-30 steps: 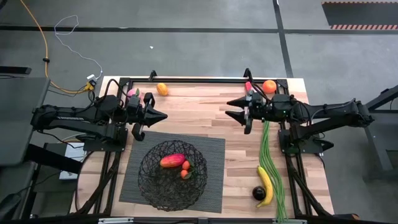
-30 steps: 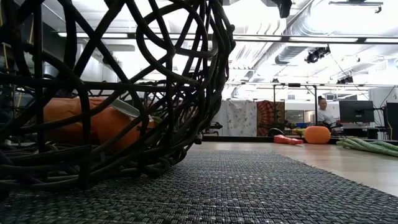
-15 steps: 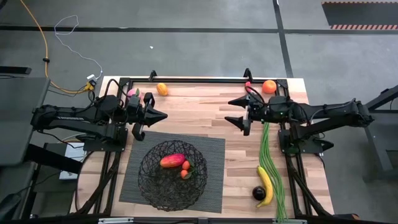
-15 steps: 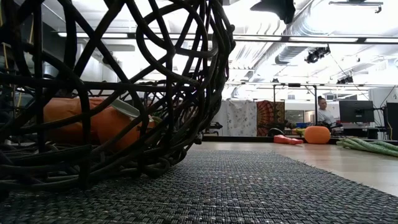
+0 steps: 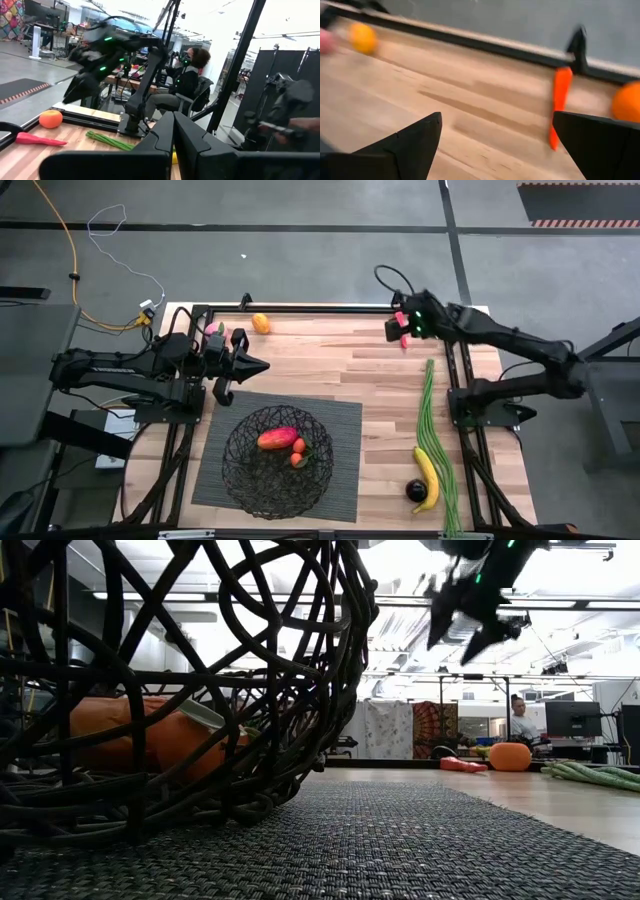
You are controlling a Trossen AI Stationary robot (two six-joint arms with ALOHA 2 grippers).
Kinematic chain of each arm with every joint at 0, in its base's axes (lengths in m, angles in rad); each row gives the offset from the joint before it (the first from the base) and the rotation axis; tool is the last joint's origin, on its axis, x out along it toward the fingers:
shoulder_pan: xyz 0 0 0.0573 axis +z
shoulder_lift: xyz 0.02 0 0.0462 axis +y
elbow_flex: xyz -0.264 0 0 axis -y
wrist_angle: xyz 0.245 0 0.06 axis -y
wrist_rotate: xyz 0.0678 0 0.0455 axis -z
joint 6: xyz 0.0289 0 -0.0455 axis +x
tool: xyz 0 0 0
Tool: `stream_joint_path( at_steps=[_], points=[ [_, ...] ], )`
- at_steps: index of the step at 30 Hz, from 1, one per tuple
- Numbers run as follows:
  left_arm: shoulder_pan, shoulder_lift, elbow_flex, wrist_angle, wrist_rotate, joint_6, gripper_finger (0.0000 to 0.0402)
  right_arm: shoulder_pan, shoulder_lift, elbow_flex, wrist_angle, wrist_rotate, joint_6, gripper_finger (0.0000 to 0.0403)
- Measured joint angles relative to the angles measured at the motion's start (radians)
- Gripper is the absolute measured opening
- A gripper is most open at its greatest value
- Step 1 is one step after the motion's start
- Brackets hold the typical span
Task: Build produce basket
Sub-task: Put the orange carrot into the black wire basket
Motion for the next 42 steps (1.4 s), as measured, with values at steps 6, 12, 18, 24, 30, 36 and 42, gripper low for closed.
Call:
stream_joint_path(
  at_steps=[6, 12, 18, 24, 30, 36, 42],
  points=[
    [0.0, 0.0, 0.0, 0.0, -0.035, 0.0, 0.0, -0.191, 0.206, 0.0, 0.013, -0.041, -0.054, 0.0364],
    [0.0, 0.0, 0.0, 0.0, -0.049, 0.0, 0.0, -0.296, 0.395, -0.001, 0.062, -0.11, -0.054, 0.0364],
    [0.0, 0.0, 0.0, 0.0, -0.049, 0.013, 0.0, -0.327, 0.521, -0.001, 0.106, -0.173, -0.035, 0.0364],
    [0.0, 0.0, 0.0, 0.0, -0.06, 0.019, 0.0, -0.327, 0.597, -0.001, 0.111, -0.173, -0.016, 0.0339],
    [0.0, 0.0, 0.0, 0.0, -0.076, 0.019, 0.0, -0.327, 0.621, -0.001, 0.119, -0.17, -0.018, 0.0275],
    [0.0, 0.0, 0.0, 0.0, -0.079, 0.018, 0.0, -0.327, 0.622, -0.001, 0.117, -0.153, -0.02, 0.0214],
    [0.0, 0.0, 0.0, 0.0, -0.101, 0.018, 0.0, -0.327, 0.622, -0.001, 0.114, -0.151, -0.02, 0.0161]
  ],
)
